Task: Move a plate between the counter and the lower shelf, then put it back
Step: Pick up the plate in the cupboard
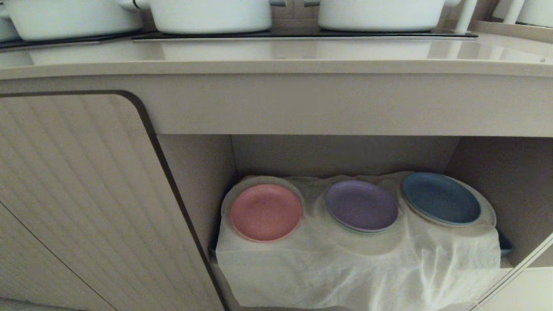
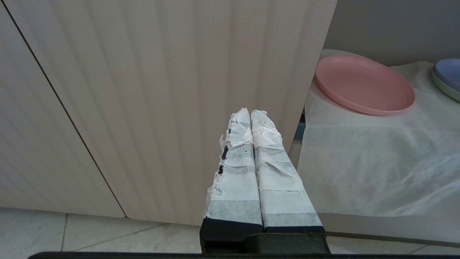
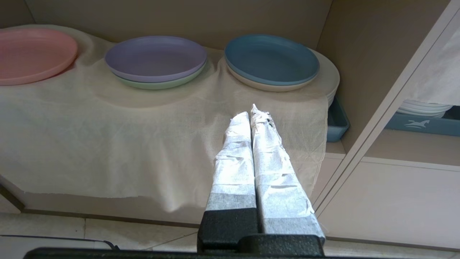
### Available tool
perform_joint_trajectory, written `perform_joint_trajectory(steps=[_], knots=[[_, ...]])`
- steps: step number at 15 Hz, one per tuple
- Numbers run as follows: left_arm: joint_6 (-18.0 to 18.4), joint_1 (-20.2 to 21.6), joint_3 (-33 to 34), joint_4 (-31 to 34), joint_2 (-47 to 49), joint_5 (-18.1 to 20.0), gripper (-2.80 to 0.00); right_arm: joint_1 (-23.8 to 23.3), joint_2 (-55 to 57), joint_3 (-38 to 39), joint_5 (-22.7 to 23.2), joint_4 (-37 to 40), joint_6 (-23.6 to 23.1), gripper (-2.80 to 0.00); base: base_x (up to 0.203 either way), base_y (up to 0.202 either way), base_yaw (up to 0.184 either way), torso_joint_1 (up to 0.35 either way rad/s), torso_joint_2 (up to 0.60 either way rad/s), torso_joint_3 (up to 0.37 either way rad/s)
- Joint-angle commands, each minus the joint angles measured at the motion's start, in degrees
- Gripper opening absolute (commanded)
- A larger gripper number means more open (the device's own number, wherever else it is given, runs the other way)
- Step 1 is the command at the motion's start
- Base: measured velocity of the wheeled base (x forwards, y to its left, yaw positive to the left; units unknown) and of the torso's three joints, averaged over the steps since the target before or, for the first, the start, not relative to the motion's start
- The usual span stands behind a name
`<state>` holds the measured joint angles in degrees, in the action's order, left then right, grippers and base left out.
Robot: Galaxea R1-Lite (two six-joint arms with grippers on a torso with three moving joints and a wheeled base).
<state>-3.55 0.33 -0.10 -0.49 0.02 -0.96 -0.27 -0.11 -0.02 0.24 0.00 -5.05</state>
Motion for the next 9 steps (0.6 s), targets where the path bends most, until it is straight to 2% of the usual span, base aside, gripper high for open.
perform_joint_trajectory(steps=[1, 9], knots=[[-0.06, 0.02, 0.01, -0.03, 0.06, -0.01, -2.8, 0.0, 0.11, 0.01, 0.02, 0.04, -0.1, -2.8, 0.0, 0.0, 0.0, 0.0, 0.0, 0.0], [0.03, 0.02, 0.01, 0.06, 0.06, -0.1, -2.8, 0.0, 0.11, 0.02, 0.02, 0.09, 0.3, -2.8, 0.0, 0.0, 0.0, 0.0, 0.0, 0.0]])
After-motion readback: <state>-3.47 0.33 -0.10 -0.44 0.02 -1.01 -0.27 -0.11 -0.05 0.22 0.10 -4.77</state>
